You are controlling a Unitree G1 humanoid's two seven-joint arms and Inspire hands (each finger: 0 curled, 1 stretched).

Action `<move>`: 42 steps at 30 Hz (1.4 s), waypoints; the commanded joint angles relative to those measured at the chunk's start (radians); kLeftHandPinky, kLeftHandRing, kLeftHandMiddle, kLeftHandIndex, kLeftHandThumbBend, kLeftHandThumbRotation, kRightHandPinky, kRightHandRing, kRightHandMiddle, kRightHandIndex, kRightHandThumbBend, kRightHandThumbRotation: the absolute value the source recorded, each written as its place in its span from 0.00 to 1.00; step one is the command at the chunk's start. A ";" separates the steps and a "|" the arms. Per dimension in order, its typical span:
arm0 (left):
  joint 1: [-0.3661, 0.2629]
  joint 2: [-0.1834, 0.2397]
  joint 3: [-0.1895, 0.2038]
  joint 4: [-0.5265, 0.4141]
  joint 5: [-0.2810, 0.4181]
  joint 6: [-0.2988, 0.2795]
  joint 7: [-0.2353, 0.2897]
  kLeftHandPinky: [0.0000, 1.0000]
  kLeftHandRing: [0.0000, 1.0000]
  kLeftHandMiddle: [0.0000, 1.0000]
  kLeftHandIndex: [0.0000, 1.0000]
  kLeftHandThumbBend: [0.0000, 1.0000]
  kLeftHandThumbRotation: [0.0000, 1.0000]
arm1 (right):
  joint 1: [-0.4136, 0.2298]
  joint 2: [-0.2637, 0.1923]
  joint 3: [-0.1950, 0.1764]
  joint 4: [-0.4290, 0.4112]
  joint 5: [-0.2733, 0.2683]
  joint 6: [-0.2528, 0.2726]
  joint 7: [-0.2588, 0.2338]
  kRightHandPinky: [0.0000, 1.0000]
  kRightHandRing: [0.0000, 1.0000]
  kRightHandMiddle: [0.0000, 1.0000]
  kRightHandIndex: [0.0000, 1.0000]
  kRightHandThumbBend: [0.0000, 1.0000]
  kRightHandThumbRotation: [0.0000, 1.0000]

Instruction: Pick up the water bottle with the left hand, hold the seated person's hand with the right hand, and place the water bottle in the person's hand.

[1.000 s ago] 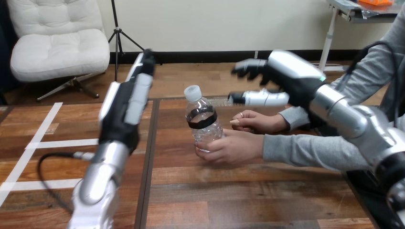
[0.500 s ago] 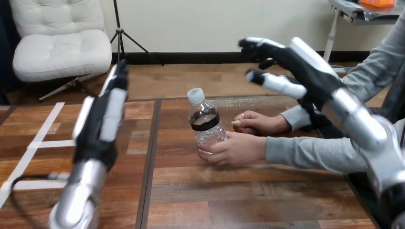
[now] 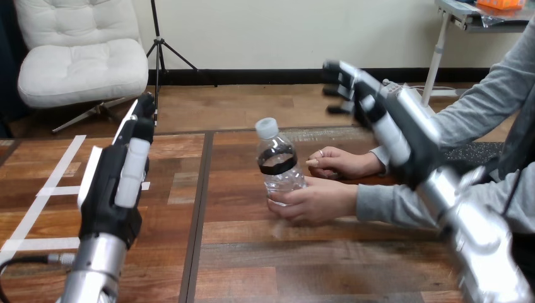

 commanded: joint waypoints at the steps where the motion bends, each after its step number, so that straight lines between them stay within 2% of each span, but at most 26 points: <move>1: 0.010 -0.021 -0.018 -0.108 -0.026 -0.056 -0.013 1.00 0.97 0.95 0.93 0.91 0.92 | 0.052 0.073 -0.038 -0.147 0.090 0.042 0.020 0.88 0.92 0.93 0.93 1.00 1.00; 6: 0.061 -0.034 -0.026 -0.141 -0.036 -0.083 -0.017 0.97 0.94 0.93 0.92 0.88 0.91 | 0.117 0.108 -0.043 -0.226 0.131 0.085 0.022 0.89 0.93 0.93 0.93 1.00 1.00; 13: 0.110 -0.057 -0.031 -0.156 -0.044 -0.135 -0.025 0.89 0.90 0.89 0.89 0.84 0.89 | 0.181 0.144 -0.048 -0.286 0.169 0.107 0.046 0.90 0.93 0.94 0.93 0.97 1.00; 25: 0.158 -0.087 -0.048 -0.147 -0.047 -0.219 -0.034 0.85 0.88 0.89 0.87 0.81 0.91 | 0.293 0.184 -0.035 -0.413 0.186 0.174 0.046 0.94 0.94 0.94 0.93 1.00 1.00; 32: 0.165 -0.092 -0.063 -0.152 -0.040 -0.221 -0.028 0.87 0.89 0.90 0.87 0.80 0.92 | 0.351 0.208 -0.027 -0.480 0.196 0.220 0.038 0.95 0.94 0.95 0.93 1.00 1.00; 42: 0.161 -0.098 -0.079 -0.165 -0.037 -0.199 -0.017 0.92 0.91 0.91 0.88 0.76 0.93 | 0.404 0.232 -0.023 -0.523 0.191 0.245 0.045 0.99 0.98 0.98 0.96 0.99 1.00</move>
